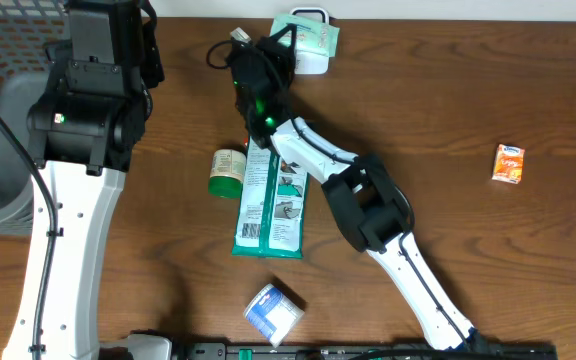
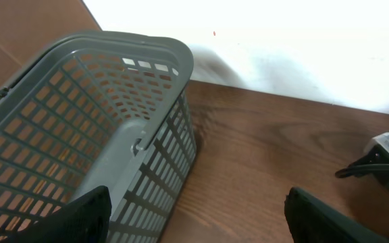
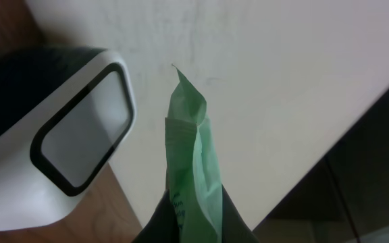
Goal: Scan the item barcode
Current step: 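Carry the wipes pack with the right gripper to the scanner, then hold the wipes pack over the white scanner with the right gripper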
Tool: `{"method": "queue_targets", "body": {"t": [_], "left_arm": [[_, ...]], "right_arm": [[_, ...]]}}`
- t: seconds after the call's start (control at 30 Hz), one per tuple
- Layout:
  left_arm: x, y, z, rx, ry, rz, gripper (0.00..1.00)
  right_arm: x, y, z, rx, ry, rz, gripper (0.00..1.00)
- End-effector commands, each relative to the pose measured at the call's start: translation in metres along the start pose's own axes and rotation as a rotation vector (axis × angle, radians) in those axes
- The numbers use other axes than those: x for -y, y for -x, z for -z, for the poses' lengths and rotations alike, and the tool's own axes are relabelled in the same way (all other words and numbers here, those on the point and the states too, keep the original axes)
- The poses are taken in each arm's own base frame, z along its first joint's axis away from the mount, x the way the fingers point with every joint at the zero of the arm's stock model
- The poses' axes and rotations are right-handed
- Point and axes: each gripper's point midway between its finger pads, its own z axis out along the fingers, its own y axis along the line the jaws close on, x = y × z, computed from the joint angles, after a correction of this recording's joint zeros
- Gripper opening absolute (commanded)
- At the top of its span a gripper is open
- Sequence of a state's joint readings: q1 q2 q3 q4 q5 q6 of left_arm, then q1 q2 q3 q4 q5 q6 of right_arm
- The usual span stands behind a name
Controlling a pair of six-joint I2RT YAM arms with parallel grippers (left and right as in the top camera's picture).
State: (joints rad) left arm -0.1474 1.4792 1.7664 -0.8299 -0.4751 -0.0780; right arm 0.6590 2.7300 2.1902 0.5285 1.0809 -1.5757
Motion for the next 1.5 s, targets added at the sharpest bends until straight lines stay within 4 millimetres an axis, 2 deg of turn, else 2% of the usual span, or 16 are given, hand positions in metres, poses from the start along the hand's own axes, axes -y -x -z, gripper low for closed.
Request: {"method": "queue_targets", "body": {"t": [0.0,0.17,0.37,0.6,0.77,1.03,1.3,1.47], "left_arm": [[-0.002,0.0,-0.001,0.0,0.014,-0.002,0.82],[-0.002,0.0,-0.001,0.0,0.014,-0.002,0.83],[-0.002,0.0,-0.001,0.0,0.014,-0.002,0.83],[-0.002,0.0,-0.001,0.0,0.014,-0.002,0.82],[-0.002,0.0,-0.001,0.0,0.014,-0.002,0.82],[-0.002,0.0,-0.001,0.0,0.014,-0.002,0.83],[-0.002,0.0,-0.001,0.0,0.014,-0.002,0.83],[-0.002,0.0,-0.001,0.0,0.014,-0.002,0.83]], "right_arm": [[0.002,0.003,-0.009,0.038,-0.007,0.026,0.01],[0.0,0.013,-0.007,0.096,-0.004,0.031,0.01],[-0.01,0.015,-0.008,0.112,0.032,0.022,0.01],[-0.011,0.028,-0.005,0.185,0.035,0.022,0.01],[-0.014,0.026,-0.008,0.185,0.045,0.035,0.01],[-0.038,0.026,-0.007,0.196,0.135,-0.011,0.01],[-0.038,0.032,-0.006,0.234,0.14,-0.022,0.01],[-0.036,0.033,-0.013,0.261,0.131,-0.014,0.01]]}}
